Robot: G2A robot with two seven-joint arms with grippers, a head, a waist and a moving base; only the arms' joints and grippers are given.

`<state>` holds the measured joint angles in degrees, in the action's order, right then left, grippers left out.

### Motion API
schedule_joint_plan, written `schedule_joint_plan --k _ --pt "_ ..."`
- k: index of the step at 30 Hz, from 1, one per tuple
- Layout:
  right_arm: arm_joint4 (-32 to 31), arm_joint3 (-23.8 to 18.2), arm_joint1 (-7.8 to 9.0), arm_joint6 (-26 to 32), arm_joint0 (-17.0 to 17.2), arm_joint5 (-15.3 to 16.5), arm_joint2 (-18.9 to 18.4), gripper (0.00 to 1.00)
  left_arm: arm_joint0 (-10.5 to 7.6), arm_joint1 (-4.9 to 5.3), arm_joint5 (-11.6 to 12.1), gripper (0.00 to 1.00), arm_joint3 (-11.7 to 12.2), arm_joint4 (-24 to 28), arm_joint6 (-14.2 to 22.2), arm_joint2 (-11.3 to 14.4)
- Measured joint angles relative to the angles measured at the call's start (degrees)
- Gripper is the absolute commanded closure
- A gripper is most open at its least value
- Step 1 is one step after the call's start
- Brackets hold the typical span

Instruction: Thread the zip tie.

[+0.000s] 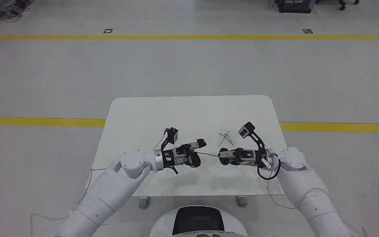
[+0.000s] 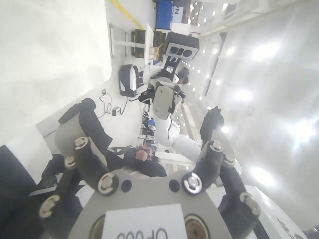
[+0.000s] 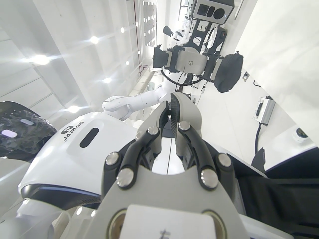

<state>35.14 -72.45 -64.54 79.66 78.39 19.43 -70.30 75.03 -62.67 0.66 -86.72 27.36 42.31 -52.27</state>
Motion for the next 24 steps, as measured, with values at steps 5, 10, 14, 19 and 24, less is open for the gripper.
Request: schedule_joint_plan --k 5,10,14,19,24 --pt "1.76 1.19 0.57 -0.02 -0.89 0.01 2.11 1.0 1.16 -0.3 -1.43 0.0 -2.42 -0.28 -6.65 0.68" --pt "1.72 1.19 0.56 -0.02 -0.89 0.05 2.06 1.0 1.15 -0.3 -1.3 0.0 -2.42 -0.19 -6.5 0.68" --pt "1.72 1.17 0.56 -0.04 -0.88 0.04 2.07 1.0 1.15 -0.3 -1.31 0.0 -2.42 -0.2 -6.5 0.67" --pt "3.31 0.25 0.6 -0.03 -0.38 -0.51 2.71 1.0 1.07 -0.3 1.02 0.0 -2.39 1.02 -2.55 1.08" --pt "4.99 0.93 1.32 -0.02 -1.0 -0.66 4.21 1.0 -0.57 -0.34 4.09 0.0 0.87 4.72 6.16 1.46"
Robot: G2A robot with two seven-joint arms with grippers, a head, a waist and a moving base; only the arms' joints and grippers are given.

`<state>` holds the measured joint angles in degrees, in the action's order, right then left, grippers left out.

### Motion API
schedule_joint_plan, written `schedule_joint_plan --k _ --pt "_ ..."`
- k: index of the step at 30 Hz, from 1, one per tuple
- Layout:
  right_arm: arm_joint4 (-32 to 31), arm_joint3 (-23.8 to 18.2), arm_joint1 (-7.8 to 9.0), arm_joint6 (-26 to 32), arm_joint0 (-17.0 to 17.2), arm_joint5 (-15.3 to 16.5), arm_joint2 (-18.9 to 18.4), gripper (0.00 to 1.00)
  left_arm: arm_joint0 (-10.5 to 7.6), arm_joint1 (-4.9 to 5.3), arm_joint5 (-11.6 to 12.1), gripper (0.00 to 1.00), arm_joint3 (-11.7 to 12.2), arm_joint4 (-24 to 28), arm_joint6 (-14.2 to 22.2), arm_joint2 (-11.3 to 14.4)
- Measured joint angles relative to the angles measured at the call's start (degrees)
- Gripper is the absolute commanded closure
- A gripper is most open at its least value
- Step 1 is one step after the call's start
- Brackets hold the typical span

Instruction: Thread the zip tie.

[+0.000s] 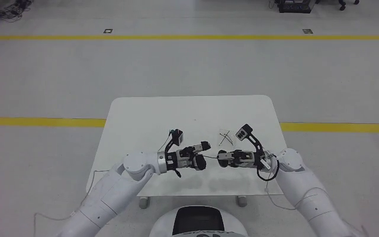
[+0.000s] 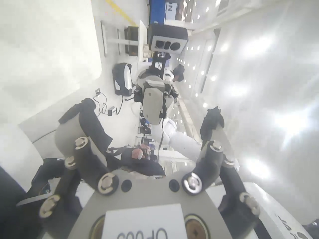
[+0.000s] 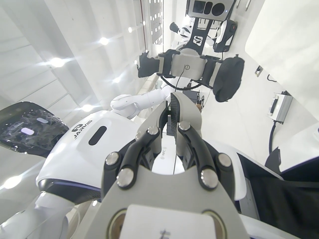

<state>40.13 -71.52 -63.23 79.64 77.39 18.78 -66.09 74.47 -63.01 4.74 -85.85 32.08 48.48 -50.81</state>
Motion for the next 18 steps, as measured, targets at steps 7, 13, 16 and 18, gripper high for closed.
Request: schedule_joint_plan --k 7,13,16,18 --pt "1.06 -0.04 0.8 0.0 -0.86 0.62 2.05 1.0 -2.19 -0.3 0.21 0.0 2.49 1.18 5.0 1.38" --pt "1.02 -0.06 0.78 -0.02 -0.83 0.58 2.02 1.0 -2.11 -0.34 0.12 0.0 2.27 1.15 4.43 1.56" --pt "0.35 -0.86 0.75 -1.65 -0.49 0.04 2.19 1.0 -2.4 -0.35 -0.05 0.0 2.23 0.63 4.26 1.92" --pt "0.16 -1.08 0.78 -1.73 -0.39 -0.24 2.23 1.0 -2.56 -0.38 0.18 0.0 2.34 1.36 5.14 2.06"
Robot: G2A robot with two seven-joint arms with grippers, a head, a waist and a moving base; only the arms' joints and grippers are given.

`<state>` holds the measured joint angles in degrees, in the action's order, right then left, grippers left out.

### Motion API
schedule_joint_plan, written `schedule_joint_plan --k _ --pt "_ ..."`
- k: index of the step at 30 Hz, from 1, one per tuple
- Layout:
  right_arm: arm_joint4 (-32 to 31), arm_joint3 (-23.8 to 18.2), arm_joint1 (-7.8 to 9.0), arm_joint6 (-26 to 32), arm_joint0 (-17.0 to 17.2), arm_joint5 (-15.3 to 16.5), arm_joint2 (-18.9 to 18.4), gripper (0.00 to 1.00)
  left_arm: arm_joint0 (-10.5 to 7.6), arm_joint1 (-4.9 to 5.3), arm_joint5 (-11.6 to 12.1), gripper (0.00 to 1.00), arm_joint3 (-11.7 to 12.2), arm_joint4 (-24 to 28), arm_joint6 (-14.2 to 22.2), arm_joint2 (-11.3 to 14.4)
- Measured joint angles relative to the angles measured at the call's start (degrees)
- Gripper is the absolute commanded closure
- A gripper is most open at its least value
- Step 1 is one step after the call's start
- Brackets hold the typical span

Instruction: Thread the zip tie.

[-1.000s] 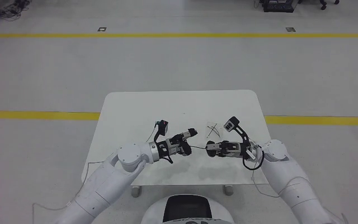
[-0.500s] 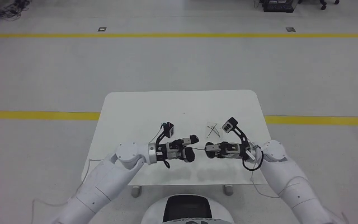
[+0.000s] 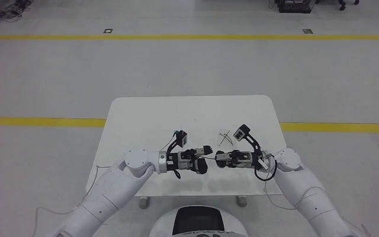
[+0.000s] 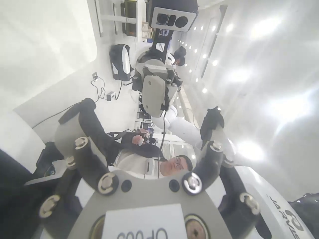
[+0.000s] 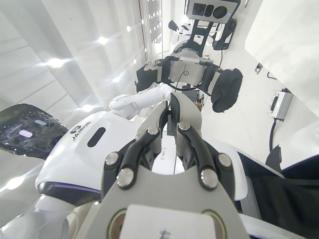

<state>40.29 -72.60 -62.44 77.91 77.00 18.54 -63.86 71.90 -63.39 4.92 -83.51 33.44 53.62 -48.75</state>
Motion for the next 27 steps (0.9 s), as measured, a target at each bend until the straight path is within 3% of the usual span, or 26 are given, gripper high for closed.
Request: schedule_joint_plan --k 9,27 --pt "0.35 -0.02 0.07 1.7 -0.09 0.35 -0.05 1.0 -0.39 -0.09 1.41 0.0 0.97 2.41 1.25 0.04" --pt "-1.27 -3.14 0.37 -0.92 1.5 0.1 -0.55 1.0 -0.22 0.05 1.38 0.0 0.88 2.77 0.4 0.31"
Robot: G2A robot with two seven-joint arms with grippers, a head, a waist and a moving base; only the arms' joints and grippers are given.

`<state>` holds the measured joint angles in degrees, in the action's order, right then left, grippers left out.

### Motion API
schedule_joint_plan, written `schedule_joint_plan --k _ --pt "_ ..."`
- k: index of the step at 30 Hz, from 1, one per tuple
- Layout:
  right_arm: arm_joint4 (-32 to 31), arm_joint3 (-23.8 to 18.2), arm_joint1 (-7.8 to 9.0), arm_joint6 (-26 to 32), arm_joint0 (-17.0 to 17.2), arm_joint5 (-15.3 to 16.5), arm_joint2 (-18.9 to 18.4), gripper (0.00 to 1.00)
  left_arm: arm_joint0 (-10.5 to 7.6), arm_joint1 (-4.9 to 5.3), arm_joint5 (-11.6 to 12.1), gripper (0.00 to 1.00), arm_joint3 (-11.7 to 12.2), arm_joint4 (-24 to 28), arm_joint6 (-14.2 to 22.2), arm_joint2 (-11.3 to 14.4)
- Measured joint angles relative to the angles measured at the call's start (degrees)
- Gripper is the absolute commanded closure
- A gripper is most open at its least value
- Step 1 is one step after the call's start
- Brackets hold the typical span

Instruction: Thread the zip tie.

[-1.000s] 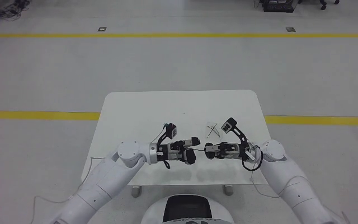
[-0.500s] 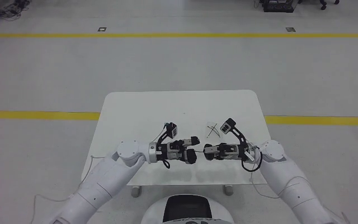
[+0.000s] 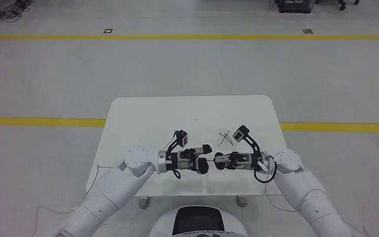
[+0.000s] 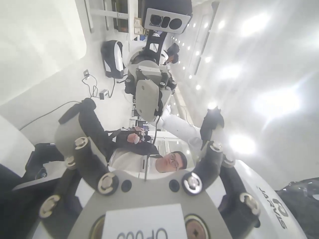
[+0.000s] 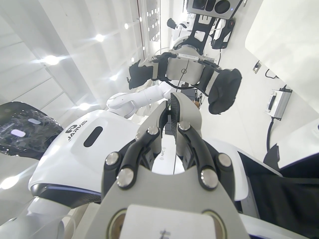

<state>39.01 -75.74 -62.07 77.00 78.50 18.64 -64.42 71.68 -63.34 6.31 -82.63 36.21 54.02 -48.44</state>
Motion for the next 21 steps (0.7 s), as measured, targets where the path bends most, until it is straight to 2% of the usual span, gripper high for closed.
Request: schedule_joint_plan --k 10,21 --pt "-0.27 -1.19 0.31 0.43 0.94 0.6 -0.64 1.0 -0.2 0.13 0.16 0.0 0.75 0.92 0.25 -0.27" --pt "-0.34 -1.08 0.43 0.57 0.83 0.31 -0.65 1.0 -0.48 0.08 0.09 0.0 0.67 1.01 1.04 0.57"
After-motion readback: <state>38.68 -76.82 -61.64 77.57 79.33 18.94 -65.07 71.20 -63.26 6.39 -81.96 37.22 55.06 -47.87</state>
